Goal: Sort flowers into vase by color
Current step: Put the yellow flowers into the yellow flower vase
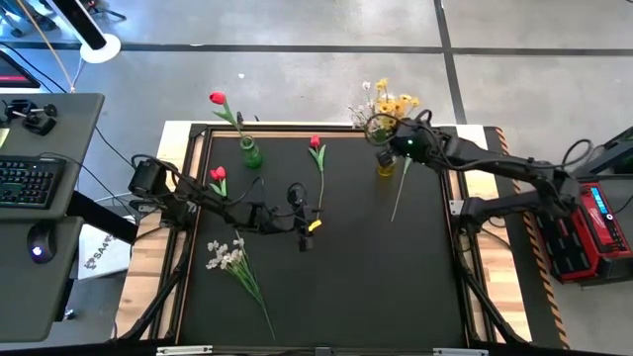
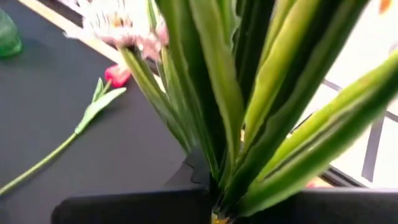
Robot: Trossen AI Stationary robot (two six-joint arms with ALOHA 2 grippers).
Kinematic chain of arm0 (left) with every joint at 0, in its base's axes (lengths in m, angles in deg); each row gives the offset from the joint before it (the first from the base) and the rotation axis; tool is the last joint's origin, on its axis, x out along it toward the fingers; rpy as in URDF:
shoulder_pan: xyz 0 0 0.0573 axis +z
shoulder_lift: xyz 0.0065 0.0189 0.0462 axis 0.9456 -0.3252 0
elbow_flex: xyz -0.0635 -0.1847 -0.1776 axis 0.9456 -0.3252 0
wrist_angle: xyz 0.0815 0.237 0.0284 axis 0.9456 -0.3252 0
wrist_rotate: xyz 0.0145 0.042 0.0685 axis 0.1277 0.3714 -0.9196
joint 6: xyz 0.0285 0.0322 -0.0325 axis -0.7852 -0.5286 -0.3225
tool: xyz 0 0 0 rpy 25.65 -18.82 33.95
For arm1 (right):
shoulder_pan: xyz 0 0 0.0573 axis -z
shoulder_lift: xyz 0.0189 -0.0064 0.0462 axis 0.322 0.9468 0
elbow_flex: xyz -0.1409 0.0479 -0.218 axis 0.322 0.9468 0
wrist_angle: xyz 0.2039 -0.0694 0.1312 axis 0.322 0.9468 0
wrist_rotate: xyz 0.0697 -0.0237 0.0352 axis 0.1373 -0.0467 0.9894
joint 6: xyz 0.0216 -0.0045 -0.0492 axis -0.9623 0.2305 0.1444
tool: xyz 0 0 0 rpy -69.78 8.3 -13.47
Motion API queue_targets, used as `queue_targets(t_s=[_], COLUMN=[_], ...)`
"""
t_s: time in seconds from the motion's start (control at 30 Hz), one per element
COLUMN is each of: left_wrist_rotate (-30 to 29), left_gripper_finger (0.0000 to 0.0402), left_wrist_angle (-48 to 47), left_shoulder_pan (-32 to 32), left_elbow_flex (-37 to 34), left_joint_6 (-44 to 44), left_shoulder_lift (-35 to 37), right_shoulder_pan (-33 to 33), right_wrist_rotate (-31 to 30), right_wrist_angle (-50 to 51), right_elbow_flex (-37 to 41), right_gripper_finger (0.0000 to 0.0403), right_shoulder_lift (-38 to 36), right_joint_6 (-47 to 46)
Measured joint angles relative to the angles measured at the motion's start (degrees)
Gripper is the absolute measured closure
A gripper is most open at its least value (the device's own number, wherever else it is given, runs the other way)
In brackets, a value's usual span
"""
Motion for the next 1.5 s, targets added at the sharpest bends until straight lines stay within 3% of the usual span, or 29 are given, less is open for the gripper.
queue_targets(t_s=[0.33, 0.73, 0.9, 1.13, 1.5], left_wrist_rotate=[0.00, 0.00, 0.00, 0.00, 0.00], left_gripper_finger=[0.0231, 0.0231, 0.0231, 0.0231, 0.0231], left_wrist_angle=[-0.02, 0.09, 0.26, 0.45, 0.49], left_shoulder_pan=[-0.58, -0.55, -0.56, -0.58, -1.85], left_elbow_flex=[0.00, 0.00, 0.00, 0.00, 0.00], left_joint_6=[0.00, 0.00, 0.45, 0.46, 0.46], left_shoulder_lift=[0.00, 0.00, 0.00, 0.00, 0.00], right_shoulder_pan=[-0.02, -0.02, -0.02, -0.17, -0.17], right_wrist_rotate=[-0.40, -0.44, 0.49, 1.99, -1.27], right_wrist_angle=[-0.03, 6.41, 10.19, 8.15, 1.21], right_elbow_flex=[0.02, 0.00, 0.00, 0.00, 0.01], right_gripper_finger=[0.0370, 0.0190, 0.0147, 0.0149, 0.0200], right_shoulder_lift=[3.86, 3.09, 2.79, 3.62, 9.79], right_joint_6=[-0.03, -3.50, -4.91, -2.99, -3.45])
